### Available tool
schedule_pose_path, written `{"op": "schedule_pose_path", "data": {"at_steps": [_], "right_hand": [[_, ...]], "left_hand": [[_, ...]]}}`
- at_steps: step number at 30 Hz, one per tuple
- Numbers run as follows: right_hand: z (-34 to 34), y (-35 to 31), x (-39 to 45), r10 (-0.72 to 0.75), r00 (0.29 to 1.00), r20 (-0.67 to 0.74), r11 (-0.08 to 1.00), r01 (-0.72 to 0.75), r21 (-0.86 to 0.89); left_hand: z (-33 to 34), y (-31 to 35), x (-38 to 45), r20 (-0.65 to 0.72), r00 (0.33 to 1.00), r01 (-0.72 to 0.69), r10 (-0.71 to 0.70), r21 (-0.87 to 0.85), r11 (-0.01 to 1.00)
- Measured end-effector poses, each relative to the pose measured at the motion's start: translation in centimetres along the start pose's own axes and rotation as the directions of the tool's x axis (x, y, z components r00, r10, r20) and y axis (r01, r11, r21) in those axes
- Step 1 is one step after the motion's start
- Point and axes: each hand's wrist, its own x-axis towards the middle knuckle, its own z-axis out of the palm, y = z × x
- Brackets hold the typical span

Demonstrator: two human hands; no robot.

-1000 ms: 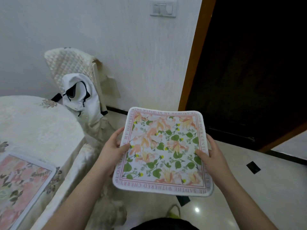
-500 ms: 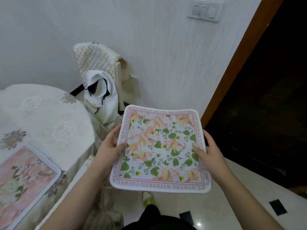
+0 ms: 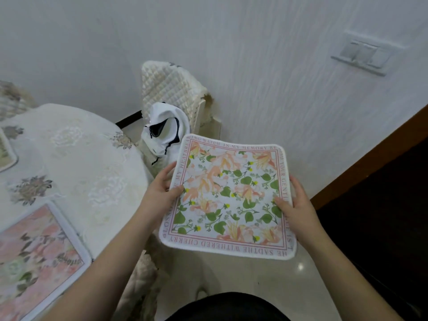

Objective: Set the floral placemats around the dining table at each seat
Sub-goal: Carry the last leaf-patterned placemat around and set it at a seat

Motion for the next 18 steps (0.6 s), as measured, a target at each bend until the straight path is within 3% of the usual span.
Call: {"op": "schedule_pose_path", "data": {"at_steps": [12, 18], "right_hand": [[2.6, -0.5, 12.3, 0.043, 0.984, 0.175, 0.999, -0.040, -0.022], [3.6, -2.9, 20.7, 0.021, 0.958, 0.286, 1.000, -0.019, -0.013]], "left_hand": [[-1.3, 1.0, 6.8, -0.162, 0.986, 0.029, -0.041, -0.074, 0.997], [-0.4, 2.9, 11.5, -0.308, 0.945, 0.064, -0.107, -0.146, 0.987]]}}
